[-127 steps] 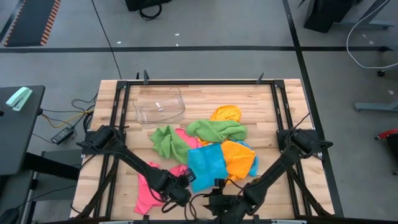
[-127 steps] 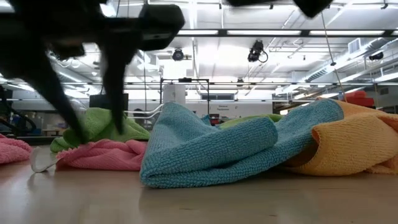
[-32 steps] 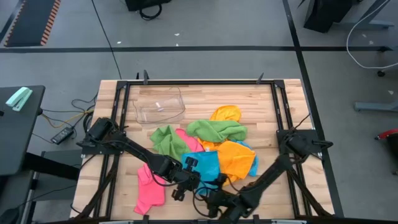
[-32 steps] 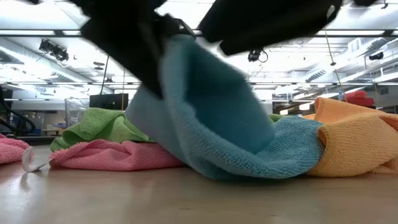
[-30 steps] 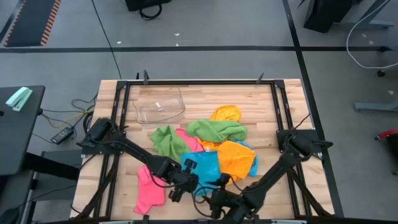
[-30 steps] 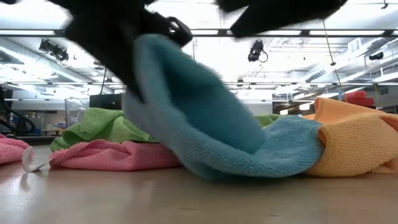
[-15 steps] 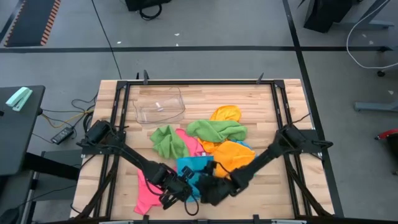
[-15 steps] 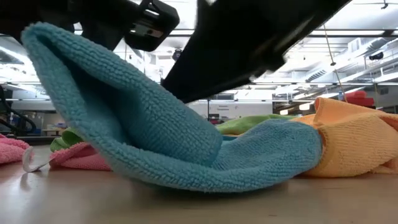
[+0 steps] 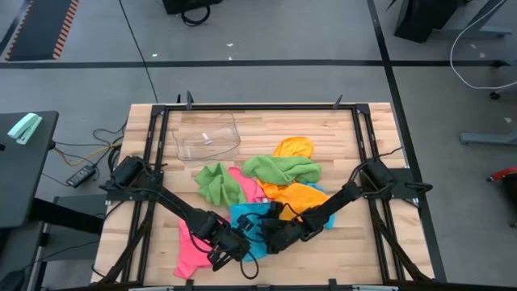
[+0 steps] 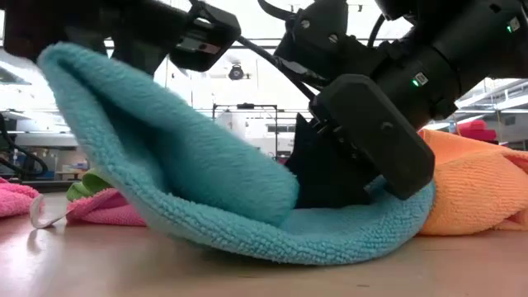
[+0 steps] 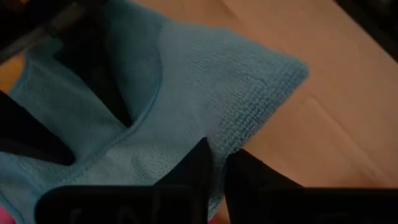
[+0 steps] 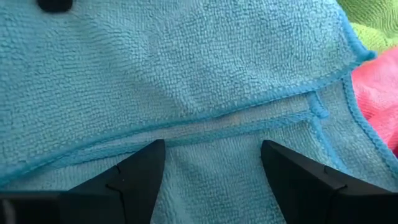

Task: Fold microfiber towels
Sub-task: Fold the left blue microfiber towel

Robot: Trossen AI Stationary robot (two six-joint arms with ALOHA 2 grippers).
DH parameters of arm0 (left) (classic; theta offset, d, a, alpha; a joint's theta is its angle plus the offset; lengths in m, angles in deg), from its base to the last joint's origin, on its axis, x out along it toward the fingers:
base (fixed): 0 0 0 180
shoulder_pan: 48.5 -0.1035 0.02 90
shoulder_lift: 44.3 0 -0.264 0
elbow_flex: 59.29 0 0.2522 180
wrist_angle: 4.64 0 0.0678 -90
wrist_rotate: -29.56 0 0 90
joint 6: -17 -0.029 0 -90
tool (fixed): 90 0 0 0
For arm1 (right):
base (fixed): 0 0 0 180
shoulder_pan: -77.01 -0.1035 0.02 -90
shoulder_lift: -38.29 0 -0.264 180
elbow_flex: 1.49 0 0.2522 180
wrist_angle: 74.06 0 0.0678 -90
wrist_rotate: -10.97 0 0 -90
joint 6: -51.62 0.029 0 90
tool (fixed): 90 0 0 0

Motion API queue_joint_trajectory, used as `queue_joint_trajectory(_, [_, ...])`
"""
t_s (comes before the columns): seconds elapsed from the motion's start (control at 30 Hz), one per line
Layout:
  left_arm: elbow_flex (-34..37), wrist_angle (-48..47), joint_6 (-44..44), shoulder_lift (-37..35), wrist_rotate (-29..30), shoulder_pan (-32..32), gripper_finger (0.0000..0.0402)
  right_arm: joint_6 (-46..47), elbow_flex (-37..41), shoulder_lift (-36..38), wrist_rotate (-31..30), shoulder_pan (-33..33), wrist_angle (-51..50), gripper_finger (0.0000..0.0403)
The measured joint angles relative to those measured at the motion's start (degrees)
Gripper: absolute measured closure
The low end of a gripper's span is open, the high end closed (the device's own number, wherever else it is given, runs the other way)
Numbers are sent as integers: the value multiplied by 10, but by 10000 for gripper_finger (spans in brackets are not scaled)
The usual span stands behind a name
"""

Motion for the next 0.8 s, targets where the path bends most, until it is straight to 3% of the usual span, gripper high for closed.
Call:
queue_joint_trajectory(0.23, [0, 12, 28, 0, 0, 0, 339, -26, -4, 2, 2, -4, -12, 126])
queue_joint_trajectory(0.43, [0, 2, 93, 0, 13, 9, 295, -31, -8, 1, 11, 1, -15, 126])
queue_joint_trajectory(0.5, [0, -30, 99, 0, 38, 19, 281, -25, -8, 1, 15, 1, -15, 126])
queue_joint_trajectory(0.63, [0, -76, 96, 2, 142, 51, 262, -22, -8, 1, 16, 0, -14, 126])
queue_joint_trajectory(0.73, [0, -70, 44, 2, 220, 79, 257, 2, -8, 0, 17, -1, -13, 126])
queue_joint_trajectory(0.8, [0, -76, 9, 2, 229, 93, 256, 8, -8, 0, 17, -4, -12, 126])
